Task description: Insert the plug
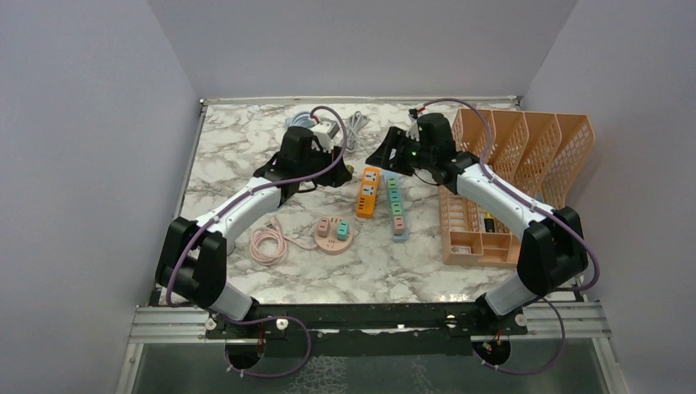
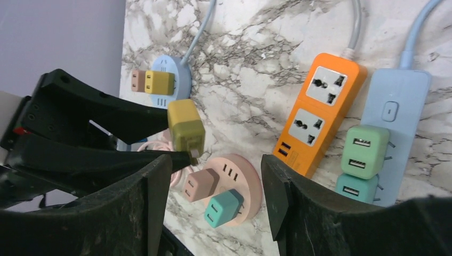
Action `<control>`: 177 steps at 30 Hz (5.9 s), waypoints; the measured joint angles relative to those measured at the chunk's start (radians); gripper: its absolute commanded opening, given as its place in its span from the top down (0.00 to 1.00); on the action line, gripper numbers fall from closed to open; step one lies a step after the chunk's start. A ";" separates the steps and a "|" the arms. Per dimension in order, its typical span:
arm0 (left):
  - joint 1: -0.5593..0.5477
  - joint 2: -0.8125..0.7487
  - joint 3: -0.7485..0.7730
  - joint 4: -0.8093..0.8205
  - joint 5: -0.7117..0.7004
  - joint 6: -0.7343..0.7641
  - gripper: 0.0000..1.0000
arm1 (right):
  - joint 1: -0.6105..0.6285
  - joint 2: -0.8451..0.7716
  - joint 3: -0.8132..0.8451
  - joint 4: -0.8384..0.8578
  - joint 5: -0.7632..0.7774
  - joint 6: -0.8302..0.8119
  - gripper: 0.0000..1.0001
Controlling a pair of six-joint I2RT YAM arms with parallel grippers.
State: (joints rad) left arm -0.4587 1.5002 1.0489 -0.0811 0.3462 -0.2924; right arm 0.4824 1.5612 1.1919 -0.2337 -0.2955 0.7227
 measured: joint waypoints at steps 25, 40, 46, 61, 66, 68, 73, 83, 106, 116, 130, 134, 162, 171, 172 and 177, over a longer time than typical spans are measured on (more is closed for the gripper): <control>-0.046 -0.053 -0.116 0.284 0.214 0.129 0.21 | 0.000 0.063 0.026 0.012 -0.300 -0.048 0.94; -0.021 -0.307 0.050 0.086 0.238 0.076 0.07 | -0.029 -0.181 -0.095 0.287 -0.458 -0.257 0.99; -0.018 -0.357 0.069 0.041 0.314 0.011 0.19 | -0.031 -0.265 -0.137 0.427 -0.642 -0.336 0.99; -0.013 -0.373 -0.027 0.160 0.657 -0.227 0.40 | -0.031 -0.298 -0.133 0.498 -0.988 -0.389 0.99; -0.013 -0.358 -0.031 0.222 0.664 -0.311 0.43 | -0.031 -0.276 -0.124 0.490 -1.014 -0.394 0.99; -0.013 -0.348 -0.031 0.239 0.663 -0.338 0.43 | -0.031 -0.260 -0.112 0.473 -1.014 -0.400 0.99; -0.013 -0.331 -0.031 0.254 0.663 -0.360 0.53 | -0.031 -0.235 -0.087 0.412 -1.009 -0.420 0.99; -0.011 -0.299 -0.031 0.259 0.665 -0.348 0.72 | -0.032 -0.200 -0.042 0.279 -0.951 -0.465 0.99; -0.005 -0.234 -0.030 0.245 0.686 -0.274 0.65 | -0.036 -0.134 0.037 0.114 -0.904 -0.476 0.83; -0.006 -0.226 -0.030 0.235 0.672 -0.225 1.00 | -0.037 -0.137 0.034 0.113 -0.846 -0.459 0.54; -0.002 -0.136 0.031 -0.072 0.259 -0.153 1.00 | -0.036 -0.359 -0.107 0.182 -0.106 -0.356 0.48; -0.024 -0.066 0.077 -0.157 0.094 -0.176 1.00 | -0.036 -0.367 -0.125 0.154 0.092 -0.275 0.50; -0.244 0.533 0.646 -0.630 -0.394 -0.332 1.00 | -0.036 -0.521 -0.251 -0.014 0.521 -0.151 0.50; -0.244 0.602 0.713 -0.660 -0.387 -0.324 1.00 | -0.036 -0.515 -0.256 -0.014 0.525 -0.151 0.50; -0.244 0.610 0.718 -0.661 -0.382 -0.323 1.00 | -0.036 -0.515 -0.257 -0.014 0.526 -0.151 0.50; -0.245 0.621 0.740 -0.698 -0.386 -0.314 1.00 | -0.036 -0.514 -0.263 -0.014 0.531 -0.151 0.50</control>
State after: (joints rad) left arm -0.7040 2.1208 1.7889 -0.7792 -0.0402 -0.6067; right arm 0.4461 1.0473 0.9291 -0.2481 0.2359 0.5716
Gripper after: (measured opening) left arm 0.314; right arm 0.498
